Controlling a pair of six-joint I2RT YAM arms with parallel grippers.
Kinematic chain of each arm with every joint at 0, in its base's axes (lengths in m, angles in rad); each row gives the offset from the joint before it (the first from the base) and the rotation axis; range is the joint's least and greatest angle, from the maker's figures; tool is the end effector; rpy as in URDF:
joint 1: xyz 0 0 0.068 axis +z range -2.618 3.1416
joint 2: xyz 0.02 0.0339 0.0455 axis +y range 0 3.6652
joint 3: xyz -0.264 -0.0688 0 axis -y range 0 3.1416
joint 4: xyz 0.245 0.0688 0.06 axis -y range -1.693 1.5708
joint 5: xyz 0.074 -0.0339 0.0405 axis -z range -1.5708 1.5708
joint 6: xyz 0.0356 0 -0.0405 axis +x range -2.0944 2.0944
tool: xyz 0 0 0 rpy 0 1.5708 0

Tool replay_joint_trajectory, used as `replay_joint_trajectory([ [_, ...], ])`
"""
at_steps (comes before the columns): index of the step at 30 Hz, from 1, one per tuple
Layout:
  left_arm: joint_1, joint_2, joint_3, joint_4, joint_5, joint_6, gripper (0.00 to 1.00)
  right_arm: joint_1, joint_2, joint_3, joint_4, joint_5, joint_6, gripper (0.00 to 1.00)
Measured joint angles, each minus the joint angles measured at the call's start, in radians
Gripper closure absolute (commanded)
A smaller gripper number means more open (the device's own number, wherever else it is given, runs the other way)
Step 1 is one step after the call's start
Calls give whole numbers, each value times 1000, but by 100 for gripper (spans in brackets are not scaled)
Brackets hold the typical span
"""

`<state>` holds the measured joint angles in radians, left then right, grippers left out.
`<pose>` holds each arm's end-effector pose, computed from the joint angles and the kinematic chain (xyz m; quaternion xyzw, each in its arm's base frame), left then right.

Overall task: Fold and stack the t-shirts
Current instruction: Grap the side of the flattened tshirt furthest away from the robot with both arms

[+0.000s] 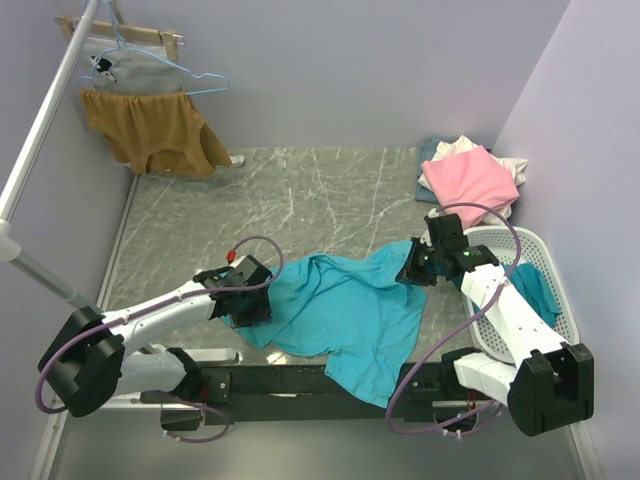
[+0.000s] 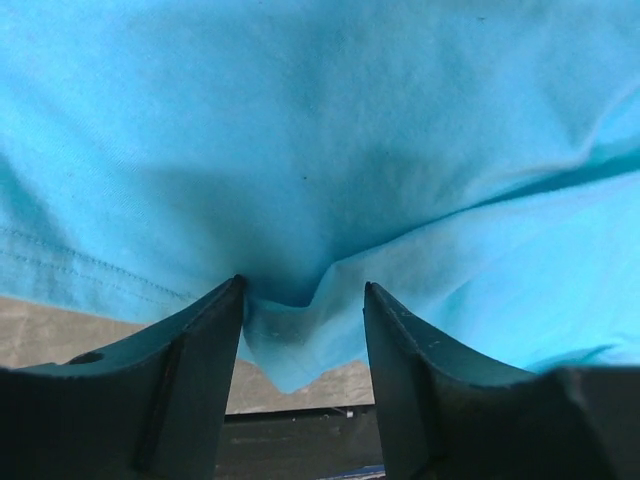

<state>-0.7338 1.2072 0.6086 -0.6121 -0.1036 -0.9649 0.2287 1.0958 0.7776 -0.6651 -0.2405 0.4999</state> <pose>0.1516 -0.1318 0.1694 -0.1225 0.9749 -0.1006 0.1564 0.2035 0.0561 0.2382 0.0940 0.9462 0.2097 0.2277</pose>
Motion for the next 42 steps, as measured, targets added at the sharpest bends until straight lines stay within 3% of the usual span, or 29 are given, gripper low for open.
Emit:
replay_joint_trajectory([
  [5,-1,-40,5,-29,-20,-3,54,0,0,0,0,5,0,100],
  [10,-1,-84,18,-51,-35,-17,82,0,0,0,0,10,0,100],
  [12,-1,-86,18,-50,-32,-19,84,0,0,0,0,11,0,100],
  [15,-1,-84,17,-49,-25,-21,83,0,0,0,-1,11,0,100],
  [19,-1,-77,17,-45,-17,-19,68,0,0,0,-1,11,-1,100],
  [36,-2,-80,3,-19,40,-16,70,0,0,-10,0,11,-4,99],
  [42,-4,-88,-4,-17,66,-16,60,0,0,-15,0,10,-4,99],
])
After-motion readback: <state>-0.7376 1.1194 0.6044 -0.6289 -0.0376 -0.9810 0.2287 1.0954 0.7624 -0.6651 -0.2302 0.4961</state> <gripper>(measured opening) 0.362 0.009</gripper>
